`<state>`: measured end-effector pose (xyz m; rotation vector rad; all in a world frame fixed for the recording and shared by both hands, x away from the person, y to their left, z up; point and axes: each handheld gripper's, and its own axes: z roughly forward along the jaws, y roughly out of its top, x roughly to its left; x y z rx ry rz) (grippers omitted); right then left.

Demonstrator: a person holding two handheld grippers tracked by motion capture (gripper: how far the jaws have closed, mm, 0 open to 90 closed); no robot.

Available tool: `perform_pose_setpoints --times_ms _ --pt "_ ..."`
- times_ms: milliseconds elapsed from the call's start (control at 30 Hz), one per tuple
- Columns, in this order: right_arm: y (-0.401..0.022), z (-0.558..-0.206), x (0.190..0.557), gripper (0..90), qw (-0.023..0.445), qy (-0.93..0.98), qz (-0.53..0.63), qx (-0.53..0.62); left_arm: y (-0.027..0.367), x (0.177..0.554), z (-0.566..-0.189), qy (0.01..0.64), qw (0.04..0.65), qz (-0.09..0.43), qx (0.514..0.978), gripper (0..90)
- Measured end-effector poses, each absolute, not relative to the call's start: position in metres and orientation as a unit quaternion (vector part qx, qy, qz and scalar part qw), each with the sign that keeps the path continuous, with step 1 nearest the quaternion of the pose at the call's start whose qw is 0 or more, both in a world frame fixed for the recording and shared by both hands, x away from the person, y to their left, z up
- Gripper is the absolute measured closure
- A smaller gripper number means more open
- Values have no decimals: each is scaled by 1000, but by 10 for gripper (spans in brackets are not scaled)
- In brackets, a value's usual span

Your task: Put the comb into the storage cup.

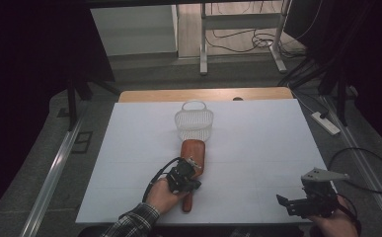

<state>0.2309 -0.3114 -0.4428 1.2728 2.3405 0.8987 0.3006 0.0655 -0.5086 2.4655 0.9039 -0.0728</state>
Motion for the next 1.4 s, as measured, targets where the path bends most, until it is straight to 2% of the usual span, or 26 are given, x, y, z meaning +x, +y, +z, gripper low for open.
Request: perform_pose_setpoints --times_ms 933,1200,1400 --pt "-311 -443 231 0 162 822 317 445 112 309 -506 378 243 -37 892 892" --pt "-311 -443 231 0 162 822 317 445 117 302 -489 379 276 -30 882 890" --pt "-311 -443 231 0 162 822 315 445 123 297 -477 386 293 -7 875 843"
